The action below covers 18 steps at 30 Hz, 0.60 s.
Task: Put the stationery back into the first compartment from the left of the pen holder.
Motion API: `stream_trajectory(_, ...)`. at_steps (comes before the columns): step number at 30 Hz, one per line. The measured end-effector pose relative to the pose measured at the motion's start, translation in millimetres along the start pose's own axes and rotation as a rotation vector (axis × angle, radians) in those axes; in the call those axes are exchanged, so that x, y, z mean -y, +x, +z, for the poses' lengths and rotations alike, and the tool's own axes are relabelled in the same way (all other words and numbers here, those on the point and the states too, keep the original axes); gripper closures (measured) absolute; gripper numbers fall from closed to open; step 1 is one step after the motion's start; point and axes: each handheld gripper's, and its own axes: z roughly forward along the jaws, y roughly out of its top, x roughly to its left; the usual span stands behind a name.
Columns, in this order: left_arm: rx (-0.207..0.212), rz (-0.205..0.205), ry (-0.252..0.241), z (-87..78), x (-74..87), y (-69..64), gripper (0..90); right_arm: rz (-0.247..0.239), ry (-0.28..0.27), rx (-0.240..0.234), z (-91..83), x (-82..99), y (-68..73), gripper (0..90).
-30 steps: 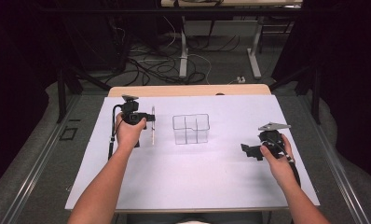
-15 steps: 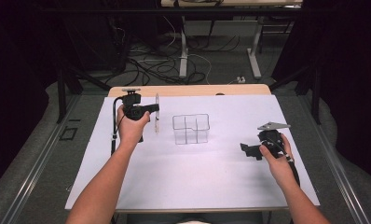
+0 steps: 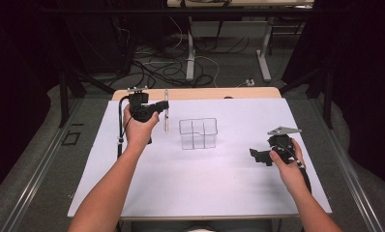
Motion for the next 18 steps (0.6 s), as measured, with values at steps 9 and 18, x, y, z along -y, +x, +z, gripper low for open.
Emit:
stream_trajectory(9,0.021,0.019,-0.013,5.8,-4.5,-13.0,79.9,0.0,-0.003,-0.001,-0.3,0.3,-0.8,1.3)
stream_trajectory(18,0.034,0.029,-0.024,16.9,-6.6,-23.4,79.9,0.004,0.001,0.001,-1.0,0.8,-1.4,1.3)
